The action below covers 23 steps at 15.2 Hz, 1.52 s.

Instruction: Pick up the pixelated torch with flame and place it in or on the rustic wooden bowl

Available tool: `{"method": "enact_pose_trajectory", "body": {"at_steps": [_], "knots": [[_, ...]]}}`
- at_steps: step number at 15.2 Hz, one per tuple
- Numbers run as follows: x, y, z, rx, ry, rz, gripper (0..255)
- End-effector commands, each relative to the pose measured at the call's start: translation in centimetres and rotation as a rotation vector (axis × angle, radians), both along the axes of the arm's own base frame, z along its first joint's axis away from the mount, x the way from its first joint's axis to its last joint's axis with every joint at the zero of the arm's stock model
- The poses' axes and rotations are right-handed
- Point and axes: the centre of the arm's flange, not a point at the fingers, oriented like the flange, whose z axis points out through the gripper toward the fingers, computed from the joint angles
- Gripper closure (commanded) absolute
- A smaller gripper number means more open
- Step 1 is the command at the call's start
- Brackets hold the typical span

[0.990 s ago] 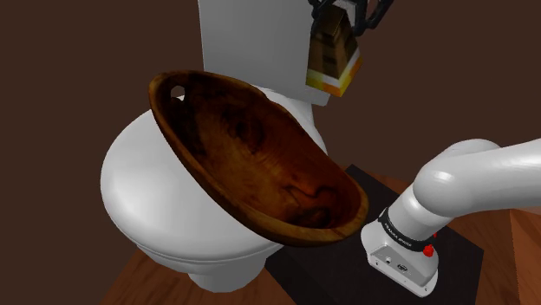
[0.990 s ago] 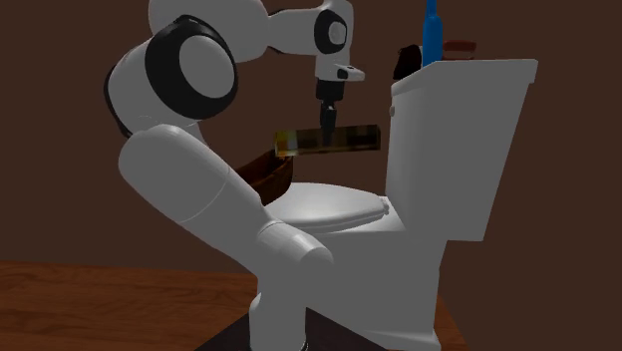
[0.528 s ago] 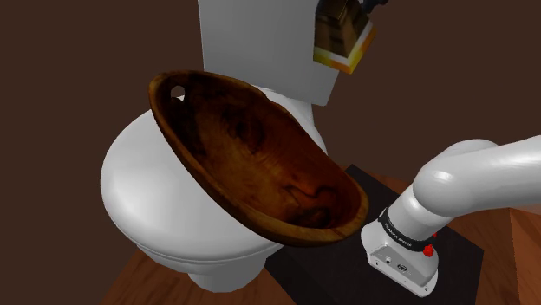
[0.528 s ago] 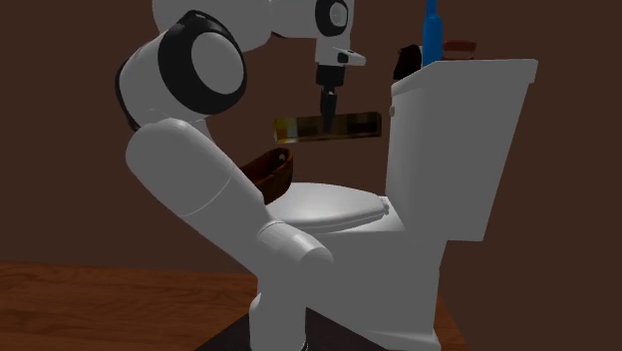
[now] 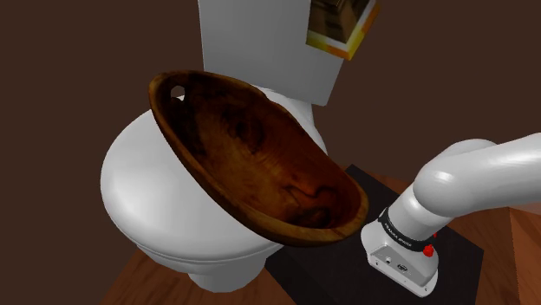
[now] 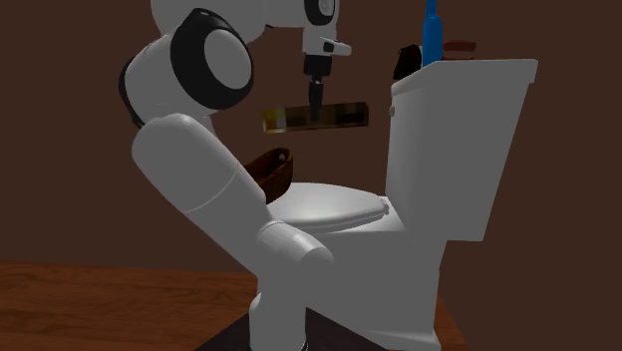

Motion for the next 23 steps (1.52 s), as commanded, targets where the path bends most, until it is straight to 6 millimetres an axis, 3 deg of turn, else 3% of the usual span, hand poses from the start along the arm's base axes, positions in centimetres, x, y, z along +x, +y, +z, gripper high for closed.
{"method": "enact_pose_trajectory", "body": {"at_steps": [1,14,23], "knots": [[-0.7,2.6,-0.1,0.000,-0.001,-0.001,255],[-4.3,19.4,0.3,0.000,-0.001,-0.001,255],[-4.3,19.4,-4.5,0.000,-0.001,-0.001,255]]}}
